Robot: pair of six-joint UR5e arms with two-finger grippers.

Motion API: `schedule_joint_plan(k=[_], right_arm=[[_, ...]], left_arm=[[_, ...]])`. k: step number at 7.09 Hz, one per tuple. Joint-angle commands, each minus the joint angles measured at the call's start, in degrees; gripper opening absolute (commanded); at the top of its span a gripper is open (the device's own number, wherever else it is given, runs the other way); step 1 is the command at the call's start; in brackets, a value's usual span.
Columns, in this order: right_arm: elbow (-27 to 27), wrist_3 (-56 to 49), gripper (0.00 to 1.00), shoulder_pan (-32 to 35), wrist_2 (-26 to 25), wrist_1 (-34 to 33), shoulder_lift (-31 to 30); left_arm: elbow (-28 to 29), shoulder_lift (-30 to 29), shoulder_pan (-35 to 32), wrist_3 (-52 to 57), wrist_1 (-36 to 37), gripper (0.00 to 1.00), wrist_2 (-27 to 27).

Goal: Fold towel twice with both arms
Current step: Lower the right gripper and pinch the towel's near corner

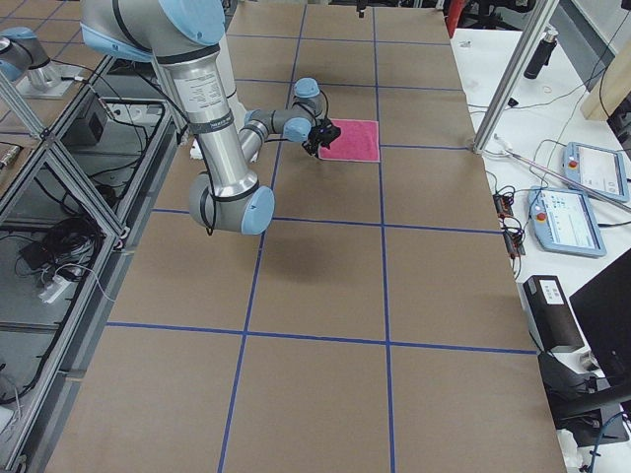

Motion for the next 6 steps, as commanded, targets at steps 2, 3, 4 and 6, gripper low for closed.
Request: schedule_joint_plan(k=[2,3,4,6], right_arm=[[-0.03,0.09,0.63,0.09,0.16,-0.46,-0.42],[-0.11,0.35,0.59,0.26,0.07,-0.46,-0.33],[-0.2,0.35,0.58,0.35,-0.02,-0.37,-0.25],[-0.9,0.44,0.57,0.26,-0.02,-0.28,-0.16]], left_arm=[[0.0,0.0,0.0,0.0,-0.04,1.0,0.0],[0.0,0.0,0.0,0.0,-0.04,1.0,0.0],[0.0,0.0,0.0,0.0,-0.04,1.0,0.0],[0.0,0.0,0.0,0.0,-0.04,1.0,0.0]])
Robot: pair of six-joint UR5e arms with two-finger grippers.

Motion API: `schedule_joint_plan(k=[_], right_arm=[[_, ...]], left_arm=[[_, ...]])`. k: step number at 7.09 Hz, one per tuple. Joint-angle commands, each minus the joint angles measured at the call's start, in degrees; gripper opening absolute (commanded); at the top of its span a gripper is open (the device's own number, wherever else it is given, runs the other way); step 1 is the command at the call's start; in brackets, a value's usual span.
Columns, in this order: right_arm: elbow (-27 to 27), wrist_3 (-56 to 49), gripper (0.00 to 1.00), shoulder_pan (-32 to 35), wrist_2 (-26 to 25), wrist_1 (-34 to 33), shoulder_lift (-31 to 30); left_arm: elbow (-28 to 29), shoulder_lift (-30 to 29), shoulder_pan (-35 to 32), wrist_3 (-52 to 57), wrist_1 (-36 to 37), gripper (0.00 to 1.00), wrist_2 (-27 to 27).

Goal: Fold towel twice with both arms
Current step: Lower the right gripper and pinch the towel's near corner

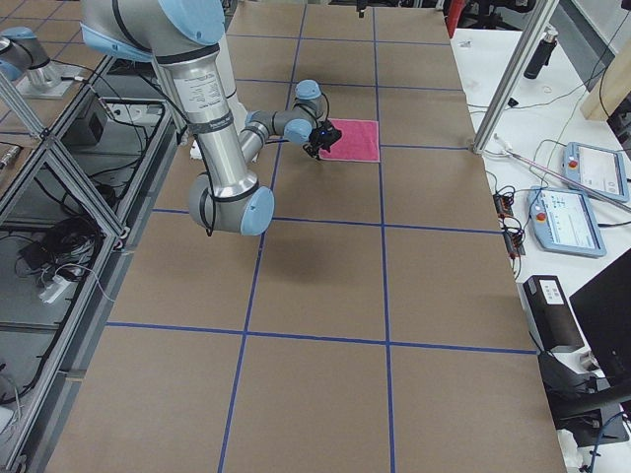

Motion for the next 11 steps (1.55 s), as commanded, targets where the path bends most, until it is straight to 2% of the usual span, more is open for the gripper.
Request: schedule_joint_plan(k=[1,2,3,4,8,11], right_arm=[[-0.37,-0.01,0.47,-0.04,-0.01,0.04,0.17],[-0.37,0.08,0.37,-0.04,-0.01,-0.05,0.25],[-0.37,0.08,0.22,-0.04,-0.01,0.04,0.34],[-0.28,0.08,0.14,-0.04,-0.01,0.04,0.34],[0.51,-0.1,0.03,0.31,0.25,-0.05,0.17],[2.7,-0.27,0.0,1.01,0.43,-0.22,-1.23]], left_arm=[[0.0,-0.09,0.0,-0.09,0.0,1.0,0.0],[0.0,-0.09,0.0,-0.09,0.0,1.0,0.0],[0.0,-0.09,0.0,-0.09,0.0,1.0,0.0],[0.0,-0.09,0.0,-0.09,0.0,1.0,-0.09],[0.0,-0.35,0.0,-0.18,0.0,1.0,-0.09],[-0.09,-3.42,3.5,-11.82,-3.58,1.0,0.09]])
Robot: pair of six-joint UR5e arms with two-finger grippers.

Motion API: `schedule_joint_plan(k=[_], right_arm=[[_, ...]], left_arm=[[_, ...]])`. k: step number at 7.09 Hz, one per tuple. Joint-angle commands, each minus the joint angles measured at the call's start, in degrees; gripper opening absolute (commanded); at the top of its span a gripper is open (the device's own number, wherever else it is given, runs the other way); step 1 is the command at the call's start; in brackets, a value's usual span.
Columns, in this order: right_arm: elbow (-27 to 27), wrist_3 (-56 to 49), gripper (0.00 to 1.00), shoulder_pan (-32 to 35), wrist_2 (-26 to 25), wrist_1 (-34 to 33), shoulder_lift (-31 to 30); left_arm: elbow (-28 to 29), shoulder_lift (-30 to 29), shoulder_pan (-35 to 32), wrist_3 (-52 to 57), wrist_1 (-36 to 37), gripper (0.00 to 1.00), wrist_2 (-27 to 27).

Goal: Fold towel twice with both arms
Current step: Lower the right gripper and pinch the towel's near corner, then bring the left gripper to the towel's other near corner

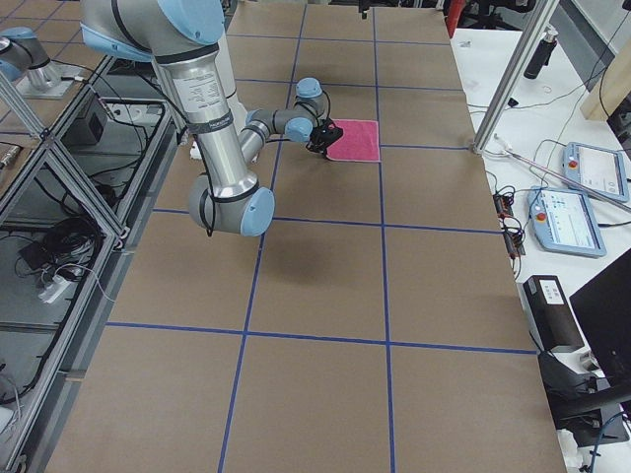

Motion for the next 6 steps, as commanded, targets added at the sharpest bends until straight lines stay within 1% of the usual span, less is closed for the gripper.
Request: schedule_joint_plan(k=[1,2,3,4,5,6], right_arm=[[2.98,-0.02,0.0,0.22,0.04,-0.08,-2.54],[4.22,-0.02,0.0,0.3,0.04,-0.08,-3.69],[5.19,0.07,0.0,0.39,0.04,-0.08,-4.4],[5.98,-0.02,0.0,0.48,0.13,-0.08,-5.02],[6.51,-0.02,0.0,0.48,0.22,-0.08,-5.46],[6.87,0.07,0.0,0.48,0.22,-0.08,-5.55]], left_arm=[[0.02,-4.69,4.73,-12.82,-3.57,0.99,0.27],[-0.33,-8.29,8.33,-20.38,-3.85,0.99,0.62],[-0.42,-12.24,11.84,-27.5,-3.85,0.99,2.63],[-0.68,-15.41,15.97,-31.57,-3.94,0.99,5.95],[-2.16,-17.62,21.14,-37.97,-3.85,0.99,9.73],[-3.39,-20.6,26.94,-50.91,-3.85,0.99,14.55]])
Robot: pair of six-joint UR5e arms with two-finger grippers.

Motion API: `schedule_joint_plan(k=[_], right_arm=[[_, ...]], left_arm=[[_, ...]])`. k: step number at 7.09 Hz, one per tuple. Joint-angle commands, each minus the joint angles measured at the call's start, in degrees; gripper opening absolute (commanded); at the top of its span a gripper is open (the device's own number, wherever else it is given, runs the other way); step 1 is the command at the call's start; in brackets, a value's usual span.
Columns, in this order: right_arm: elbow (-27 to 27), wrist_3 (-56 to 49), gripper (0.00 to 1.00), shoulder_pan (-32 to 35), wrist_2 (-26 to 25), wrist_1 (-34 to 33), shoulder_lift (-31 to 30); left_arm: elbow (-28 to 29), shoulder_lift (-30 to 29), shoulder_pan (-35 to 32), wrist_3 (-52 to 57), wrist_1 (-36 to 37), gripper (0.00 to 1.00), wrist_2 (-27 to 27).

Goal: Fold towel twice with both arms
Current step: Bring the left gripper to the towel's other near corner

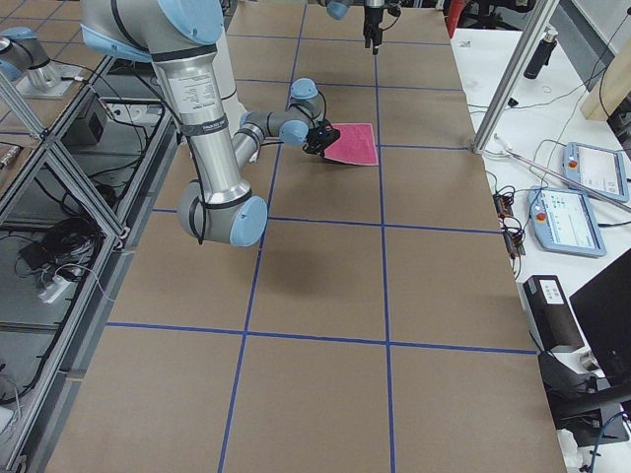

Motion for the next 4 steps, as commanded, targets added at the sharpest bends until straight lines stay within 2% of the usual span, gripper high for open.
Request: schedule_joint_plan(k=[1,2,4], right_arm=[[1.22,0.06,0.0,0.02,0.04,0.0,-0.43],[2.27,0.06,0.0,0.02,0.04,0.0,-1.47],[2.45,0.15,0.0,-0.59,-0.31,0.09,-1.48]], left_arm=[[-2.95,-4.82,10.74,-21.11,0.01,0.99,7.27],[-4.8,-5.44,13.83,-23.28,0.01,1.0,9.29],[-5.52,-6.32,21.74,-30.92,-0.17,0.99,18.5]])
